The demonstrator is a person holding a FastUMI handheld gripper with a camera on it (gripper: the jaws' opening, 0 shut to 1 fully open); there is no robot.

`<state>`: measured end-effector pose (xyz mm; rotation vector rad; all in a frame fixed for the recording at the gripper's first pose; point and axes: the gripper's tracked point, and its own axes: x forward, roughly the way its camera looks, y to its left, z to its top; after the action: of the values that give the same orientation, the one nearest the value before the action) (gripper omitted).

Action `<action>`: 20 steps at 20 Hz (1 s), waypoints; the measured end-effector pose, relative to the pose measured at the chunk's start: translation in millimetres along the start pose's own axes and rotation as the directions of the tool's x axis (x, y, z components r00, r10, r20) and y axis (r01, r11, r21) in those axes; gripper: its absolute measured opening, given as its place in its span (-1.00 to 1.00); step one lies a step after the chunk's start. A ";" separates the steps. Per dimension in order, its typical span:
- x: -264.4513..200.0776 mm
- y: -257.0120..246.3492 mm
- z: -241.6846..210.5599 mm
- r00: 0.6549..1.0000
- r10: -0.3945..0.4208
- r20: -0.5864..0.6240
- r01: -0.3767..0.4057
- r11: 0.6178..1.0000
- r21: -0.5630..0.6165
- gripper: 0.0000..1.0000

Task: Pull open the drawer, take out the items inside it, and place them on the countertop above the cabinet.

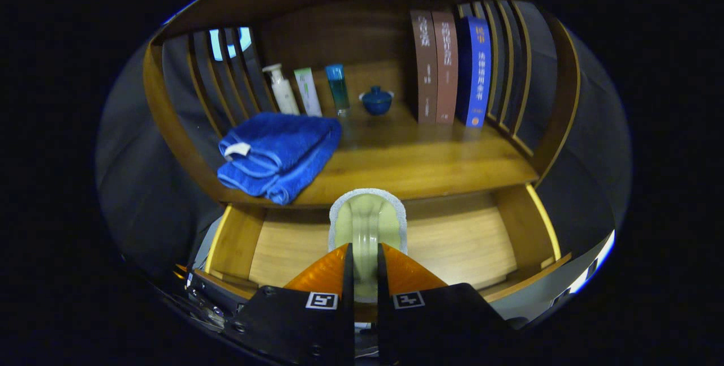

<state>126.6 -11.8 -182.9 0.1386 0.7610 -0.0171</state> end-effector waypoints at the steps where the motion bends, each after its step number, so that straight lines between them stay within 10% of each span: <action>1: 2.7 -0.6 11.3 1.000 -0.004 0.015 0.004 1.000 -0.011 -0.59; 20: 158.2 -8.3 109.8 0.971 -0.052 -0.232 0.047 0.999 -0.026 -0.51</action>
<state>316.0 -29.0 -214.3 0.1028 0.9985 -0.0409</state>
